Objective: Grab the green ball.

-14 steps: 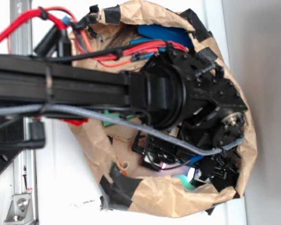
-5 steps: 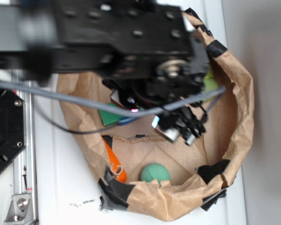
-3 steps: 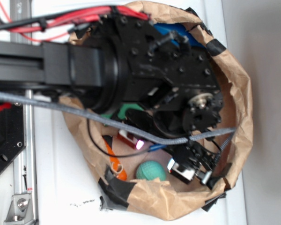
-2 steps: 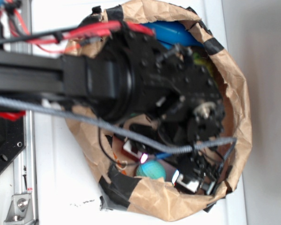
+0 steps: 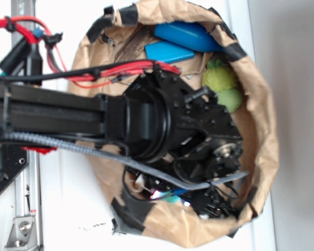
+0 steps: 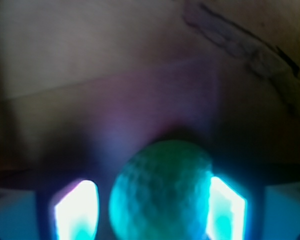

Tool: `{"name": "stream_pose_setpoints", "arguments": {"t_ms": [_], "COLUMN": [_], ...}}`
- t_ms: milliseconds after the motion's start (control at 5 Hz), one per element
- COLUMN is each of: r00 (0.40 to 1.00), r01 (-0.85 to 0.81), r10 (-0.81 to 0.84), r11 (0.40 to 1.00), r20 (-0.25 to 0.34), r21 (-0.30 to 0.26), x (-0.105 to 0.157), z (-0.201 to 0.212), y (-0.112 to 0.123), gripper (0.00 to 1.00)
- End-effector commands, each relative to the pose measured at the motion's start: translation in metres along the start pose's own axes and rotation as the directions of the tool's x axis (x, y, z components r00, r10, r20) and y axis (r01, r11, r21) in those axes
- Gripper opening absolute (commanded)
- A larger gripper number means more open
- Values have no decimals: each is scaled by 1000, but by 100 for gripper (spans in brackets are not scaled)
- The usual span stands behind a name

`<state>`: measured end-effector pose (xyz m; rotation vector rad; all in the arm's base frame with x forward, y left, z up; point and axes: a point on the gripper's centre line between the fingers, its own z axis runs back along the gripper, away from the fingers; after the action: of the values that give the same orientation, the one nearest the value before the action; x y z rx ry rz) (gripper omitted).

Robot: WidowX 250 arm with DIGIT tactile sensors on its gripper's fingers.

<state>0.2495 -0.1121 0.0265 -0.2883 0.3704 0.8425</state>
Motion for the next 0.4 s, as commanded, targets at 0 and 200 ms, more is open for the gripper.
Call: {"name": "stream_pose_setpoints", "arguments": {"t_ms": [0,200], "r00": [972,884], "r01": [149,233], "r10": [-157,-270], "r11": [987,962], "r20": [173,382], "r21": [58,142], "x": [-10,4], "z": [38,89], "y": [12,34], "gripper": [0,0]}}
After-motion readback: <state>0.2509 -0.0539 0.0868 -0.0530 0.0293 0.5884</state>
